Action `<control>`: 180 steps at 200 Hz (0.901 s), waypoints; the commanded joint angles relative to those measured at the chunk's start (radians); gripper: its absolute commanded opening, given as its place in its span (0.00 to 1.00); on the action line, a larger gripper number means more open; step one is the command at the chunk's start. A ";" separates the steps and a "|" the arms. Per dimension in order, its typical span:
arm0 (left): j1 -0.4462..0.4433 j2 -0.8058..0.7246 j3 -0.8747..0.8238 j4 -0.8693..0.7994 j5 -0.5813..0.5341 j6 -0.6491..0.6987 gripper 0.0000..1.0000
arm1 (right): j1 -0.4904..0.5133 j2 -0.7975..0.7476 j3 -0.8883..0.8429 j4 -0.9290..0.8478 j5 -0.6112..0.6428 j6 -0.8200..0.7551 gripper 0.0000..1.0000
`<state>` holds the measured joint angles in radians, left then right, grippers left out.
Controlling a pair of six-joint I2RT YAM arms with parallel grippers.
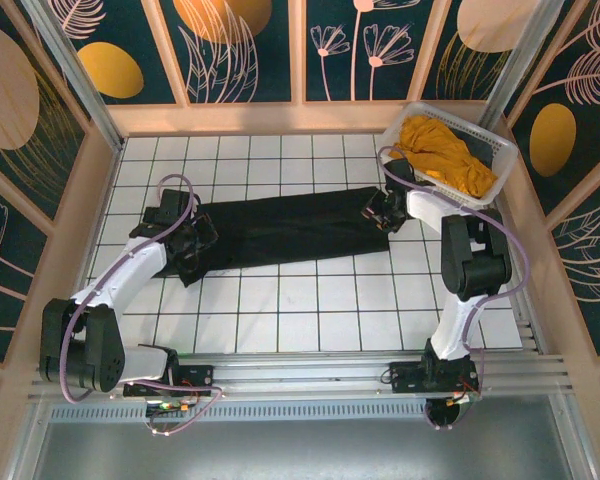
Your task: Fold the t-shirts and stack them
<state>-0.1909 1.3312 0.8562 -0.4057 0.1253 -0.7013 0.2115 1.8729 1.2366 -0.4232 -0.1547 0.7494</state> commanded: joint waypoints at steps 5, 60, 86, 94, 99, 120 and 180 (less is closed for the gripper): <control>-0.002 -0.039 -0.021 -0.026 0.007 -0.021 0.00 | -0.017 0.005 0.013 -0.024 0.045 0.058 0.43; -0.002 -0.055 -0.060 -0.036 0.055 0.013 0.15 | -0.036 0.058 0.049 0.008 0.009 0.080 0.36; -0.002 -0.046 -0.065 -0.050 0.057 0.034 0.35 | -0.038 0.084 0.067 0.007 0.006 0.090 0.29; -0.002 -0.044 -0.067 -0.051 0.054 0.042 0.39 | -0.040 0.085 0.069 0.009 0.009 0.092 0.24; -0.003 -0.041 -0.066 -0.051 0.052 0.047 0.41 | -0.040 0.085 0.070 0.009 0.011 0.092 0.21; -0.008 -0.019 -0.059 -0.042 0.051 0.072 0.47 | -0.039 0.083 0.076 0.011 0.020 0.089 0.06; -0.180 0.160 0.011 -0.065 -0.144 0.157 0.57 | -0.039 0.086 0.088 0.014 0.014 0.081 0.00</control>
<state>-0.3168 1.4395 0.8196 -0.4374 0.1204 -0.6006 0.1776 1.9472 1.2934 -0.4141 -0.1497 0.8291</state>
